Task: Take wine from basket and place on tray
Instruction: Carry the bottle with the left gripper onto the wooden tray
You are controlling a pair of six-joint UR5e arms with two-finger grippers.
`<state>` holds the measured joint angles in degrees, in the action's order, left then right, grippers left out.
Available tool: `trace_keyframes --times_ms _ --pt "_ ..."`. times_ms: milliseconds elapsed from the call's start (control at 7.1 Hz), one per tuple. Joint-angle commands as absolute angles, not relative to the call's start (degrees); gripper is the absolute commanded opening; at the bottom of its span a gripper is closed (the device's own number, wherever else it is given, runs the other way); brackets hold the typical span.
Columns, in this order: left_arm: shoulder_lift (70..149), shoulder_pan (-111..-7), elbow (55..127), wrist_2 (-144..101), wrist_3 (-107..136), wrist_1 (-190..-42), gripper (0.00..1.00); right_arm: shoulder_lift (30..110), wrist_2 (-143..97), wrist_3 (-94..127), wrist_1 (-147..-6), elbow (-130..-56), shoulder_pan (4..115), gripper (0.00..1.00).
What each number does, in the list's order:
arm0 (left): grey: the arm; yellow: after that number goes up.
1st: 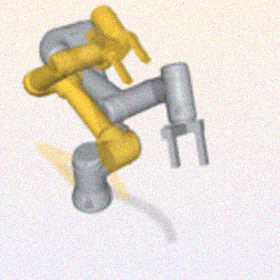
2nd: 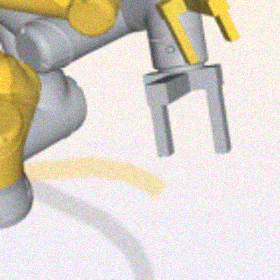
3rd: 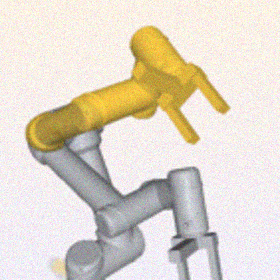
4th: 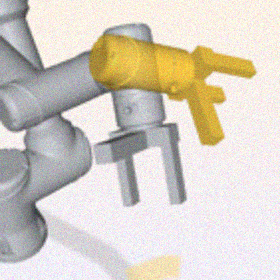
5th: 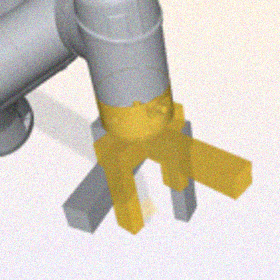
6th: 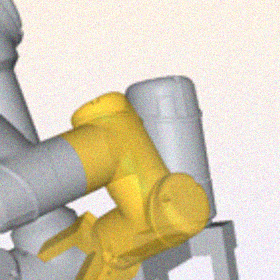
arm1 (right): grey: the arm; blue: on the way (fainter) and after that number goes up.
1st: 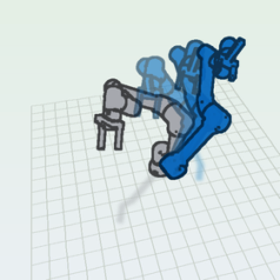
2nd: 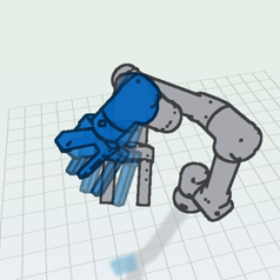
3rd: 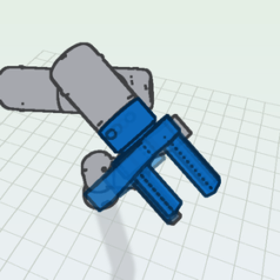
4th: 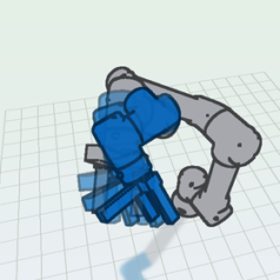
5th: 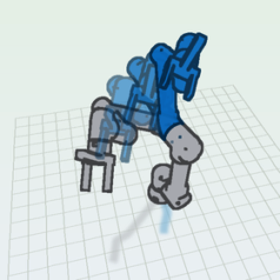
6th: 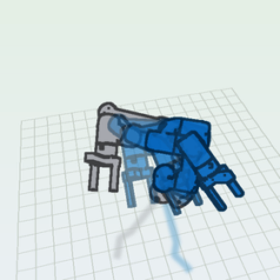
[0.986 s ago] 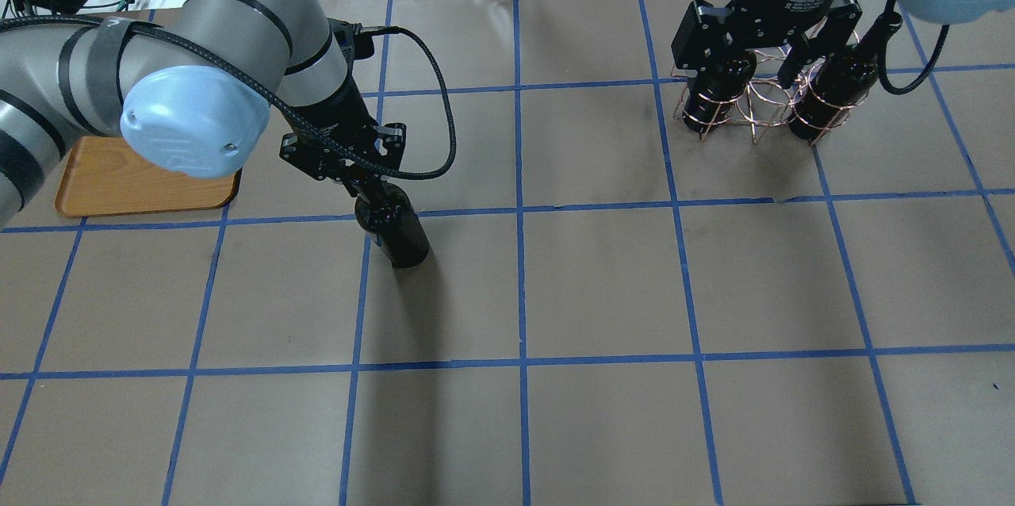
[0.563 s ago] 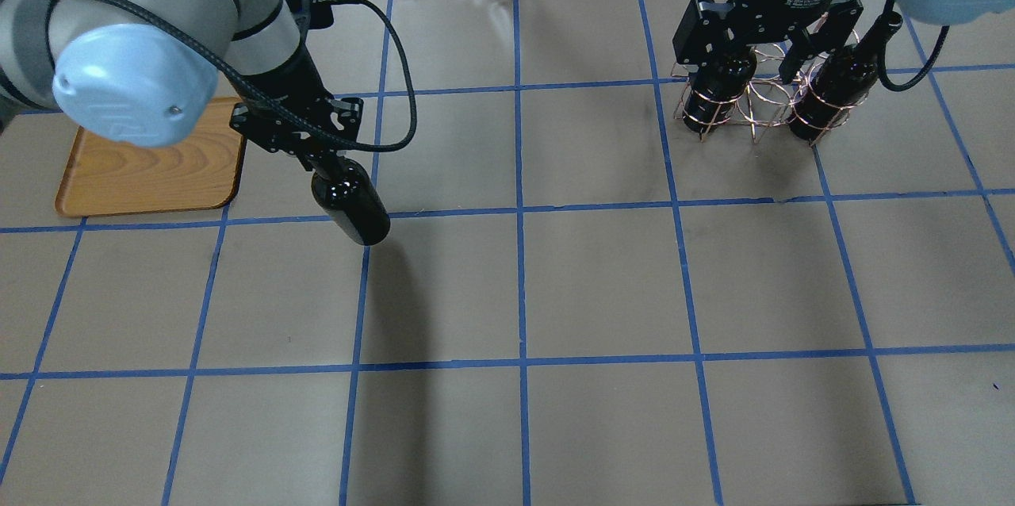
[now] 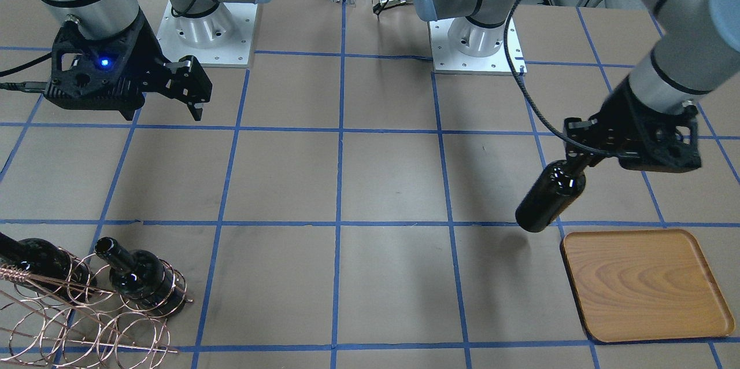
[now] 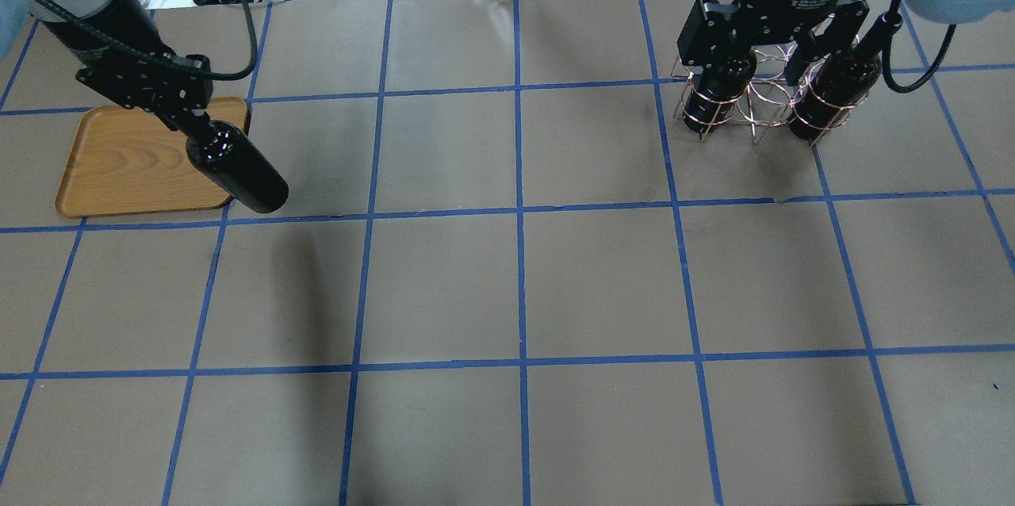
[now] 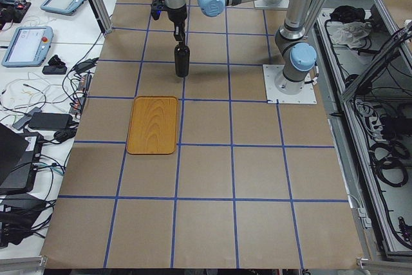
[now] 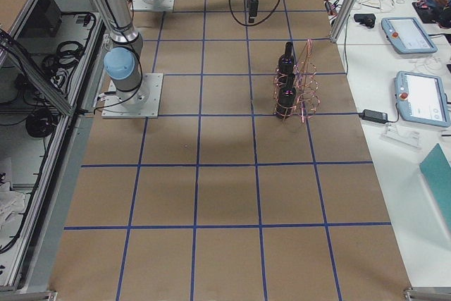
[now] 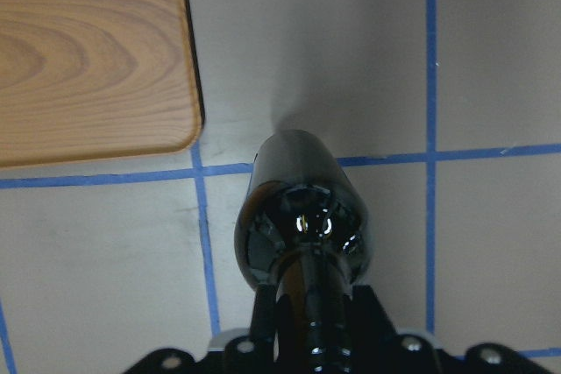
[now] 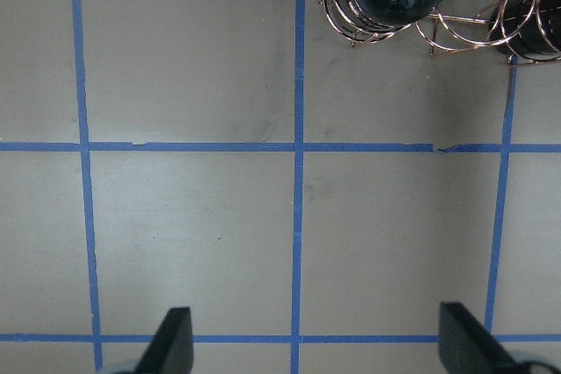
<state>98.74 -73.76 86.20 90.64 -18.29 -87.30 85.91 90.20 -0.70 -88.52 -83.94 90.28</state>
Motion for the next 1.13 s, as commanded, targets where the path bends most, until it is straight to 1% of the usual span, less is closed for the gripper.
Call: trace_keyframes --times_ms 0,563,704,986 --pt "103.08 -66.65 80.45 88.96 -20.65 -87.1 0.0 87.18 90.18 -0.7 -88.42 -83.85 90.18 1.0" --pt "112.04 -63.73 73.84 89.56 -20.83 -83.33 0.0 87.8 90.26 -0.44 -88.16 -84.02 90.09 1.0" --pt "113.54 -62.07 73.39 89.21 -21.0 -81.93 0.0 87.89 90.18 -0.44 -88.07 -84.02 90.17 1.0" --pt "115.04 -61.96 72.86 88.95 -20.92 -80.69 0.0 87.89 90.09 -0.44 -88.33 -84.11 90.17 1.0"
